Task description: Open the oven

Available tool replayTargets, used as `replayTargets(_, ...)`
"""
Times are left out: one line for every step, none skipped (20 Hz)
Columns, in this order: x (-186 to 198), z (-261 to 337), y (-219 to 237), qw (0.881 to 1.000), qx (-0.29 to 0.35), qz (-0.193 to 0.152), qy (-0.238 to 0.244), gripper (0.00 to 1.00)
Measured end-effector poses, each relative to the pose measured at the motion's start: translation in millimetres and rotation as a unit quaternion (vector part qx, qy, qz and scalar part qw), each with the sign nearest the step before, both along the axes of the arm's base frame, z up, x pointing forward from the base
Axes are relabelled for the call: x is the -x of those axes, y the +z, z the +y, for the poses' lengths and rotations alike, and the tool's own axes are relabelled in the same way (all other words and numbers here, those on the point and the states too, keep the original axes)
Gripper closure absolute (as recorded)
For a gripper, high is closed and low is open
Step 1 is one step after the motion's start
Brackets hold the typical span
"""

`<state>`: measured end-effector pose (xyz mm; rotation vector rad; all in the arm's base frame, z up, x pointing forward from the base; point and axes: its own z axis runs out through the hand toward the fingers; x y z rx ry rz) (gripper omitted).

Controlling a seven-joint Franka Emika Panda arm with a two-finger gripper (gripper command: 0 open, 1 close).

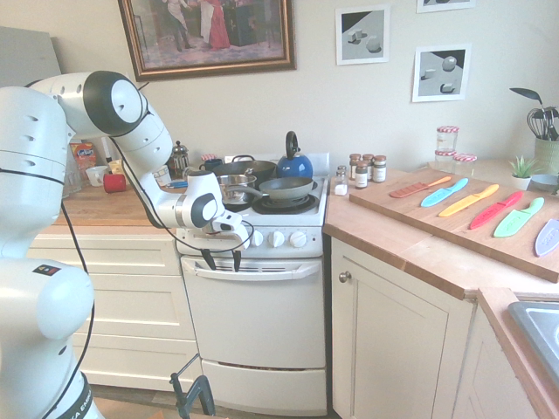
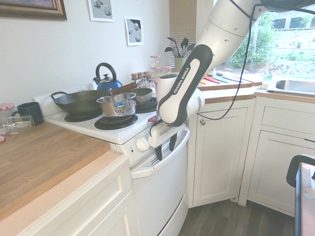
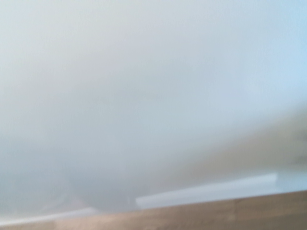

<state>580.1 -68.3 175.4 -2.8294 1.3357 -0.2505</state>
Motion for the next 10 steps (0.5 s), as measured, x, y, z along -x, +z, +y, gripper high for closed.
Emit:
replayTargets(2, -8, -6, 1.0, 0.005, -0.006, 0.001, 0.0)
replayTargets(5, -19, -12, 1.0, 0.009, -0.012, 0.003, 0.0)
replayTargets(10, -31, -19, 1.0, 0.014, -0.016, 0.004, 0.0)
replayTargets(19, -43, -28, 1.0, 0.016, -0.013, 0.001, 0.0)
replayTargets(32, -55, -36, 1.0, 0.015, -0.003, -0.005, 0.0)
replayTargets(48, -68, -45, 1.0, 0.013, 0.011, -0.013, 0.0)
replayTargets(66, -81, -53, 0.999, 0.013, 0.025, -0.017, 0.0)
replayTargets(83, -92, -60, 0.999, 0.015, 0.036, -0.005, 0.0)
replayTargets(97, -101, -64, 0.999, 0.017, 0.041, 0.002, 0.0)
replayTargets(107, -109, -65, 0.999, 0.019, 0.042, 0.007, 0.0)
